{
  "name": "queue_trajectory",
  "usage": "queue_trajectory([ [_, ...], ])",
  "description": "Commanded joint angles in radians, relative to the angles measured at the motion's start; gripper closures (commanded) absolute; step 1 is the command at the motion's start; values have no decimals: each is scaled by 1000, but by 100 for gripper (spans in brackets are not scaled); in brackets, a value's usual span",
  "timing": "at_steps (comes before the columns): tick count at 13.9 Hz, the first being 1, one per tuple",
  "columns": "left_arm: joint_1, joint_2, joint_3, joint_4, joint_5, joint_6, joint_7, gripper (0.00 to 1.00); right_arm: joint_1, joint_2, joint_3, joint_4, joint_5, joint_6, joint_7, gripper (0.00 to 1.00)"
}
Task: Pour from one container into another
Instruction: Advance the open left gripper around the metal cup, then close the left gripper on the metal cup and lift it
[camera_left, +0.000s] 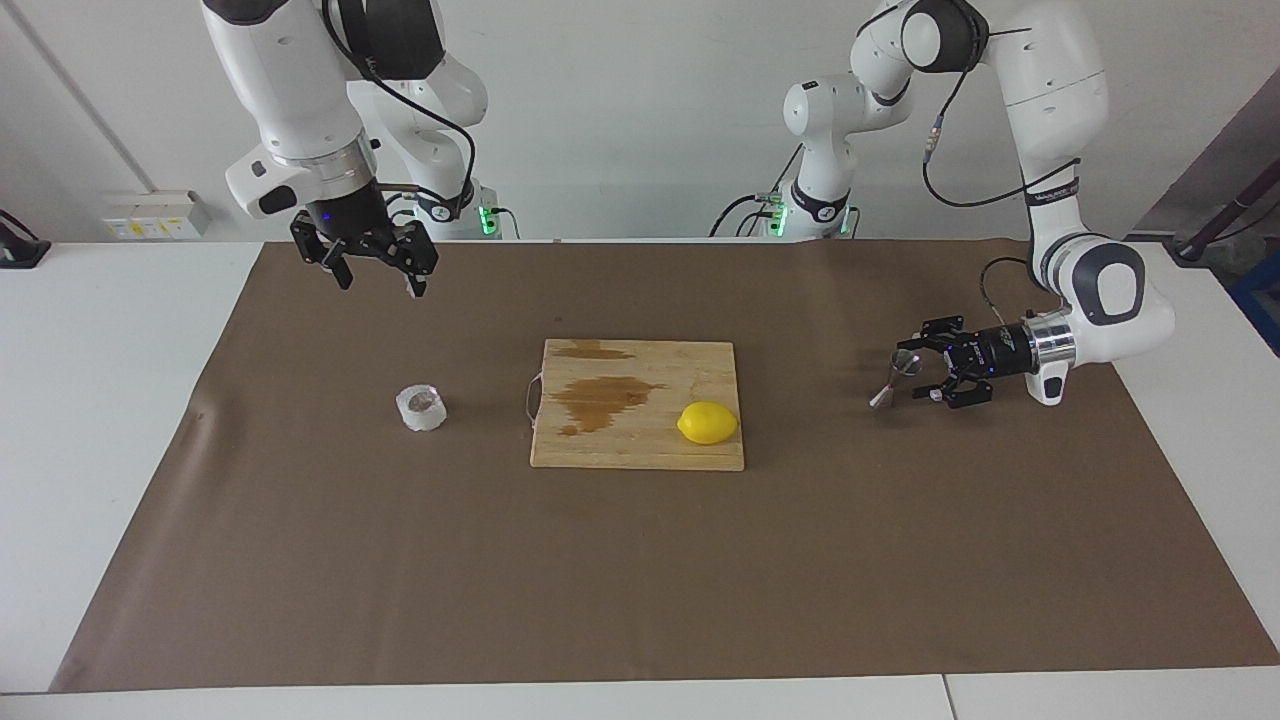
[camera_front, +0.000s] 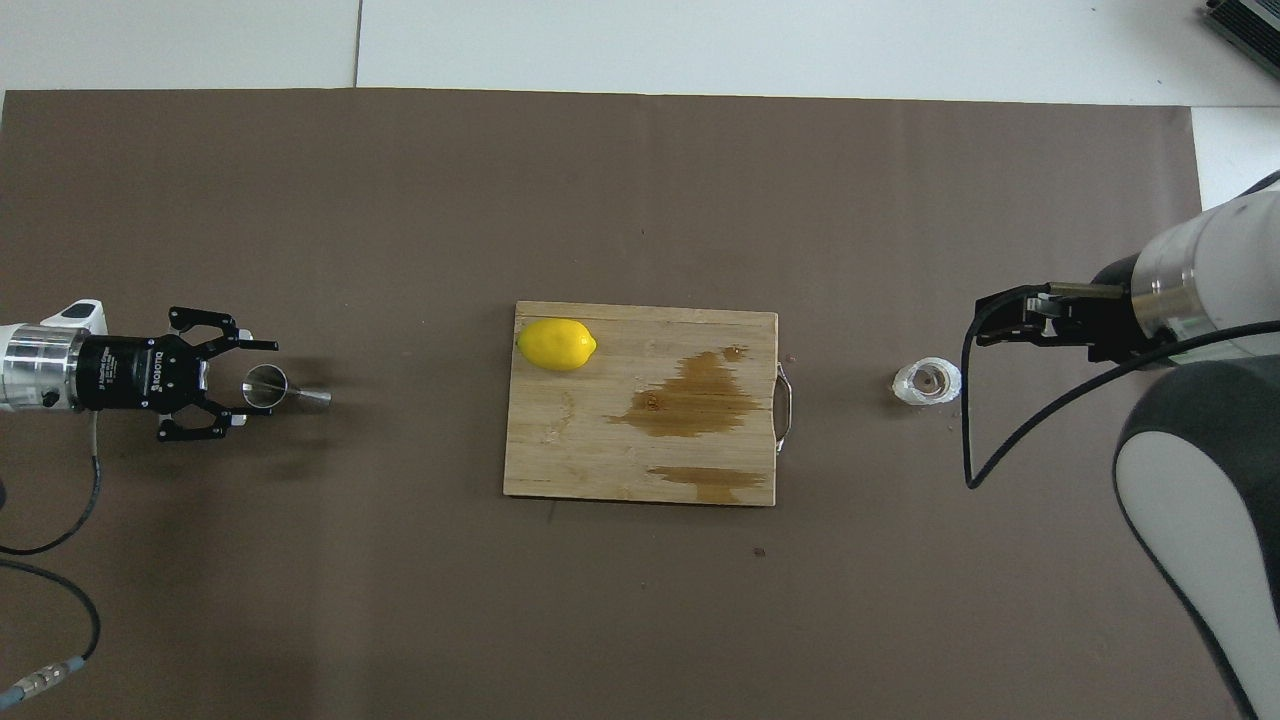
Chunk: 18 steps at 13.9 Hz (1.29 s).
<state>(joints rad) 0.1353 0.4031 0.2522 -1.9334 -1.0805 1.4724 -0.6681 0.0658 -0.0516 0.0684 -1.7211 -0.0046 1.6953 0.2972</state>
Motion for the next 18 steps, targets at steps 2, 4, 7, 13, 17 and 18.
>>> queue_trajectory([
  [2, -13, -27, 9, -39, -18, 28, 13, 45, -17, -7, 4, 5, 32, -14, -27, 0],
  [4, -13, -27, 9, -39, -18, 28, 13, 51, -17, -7, 4, 5, 32, -13, -27, 0],
  [7, -13, -27, 9, -39, -18, 26, 13, 59, -17, -7, 4, 5, 32, -14, -26, 0],
  [13, -8, -27, 7, -38, -33, 16, 13, 88, -17, -7, 4, 5, 32, -14, -27, 0],
  [17, -14, -30, -10, -30, -85, -21, -5, 100, -17, -7, 5, 5, 32, -14, -27, 0],
  [18, -14, -38, -31, -29, -90, -24, -4, 100, -17, -7, 5, 5, 32, -13, -27, 0],
])
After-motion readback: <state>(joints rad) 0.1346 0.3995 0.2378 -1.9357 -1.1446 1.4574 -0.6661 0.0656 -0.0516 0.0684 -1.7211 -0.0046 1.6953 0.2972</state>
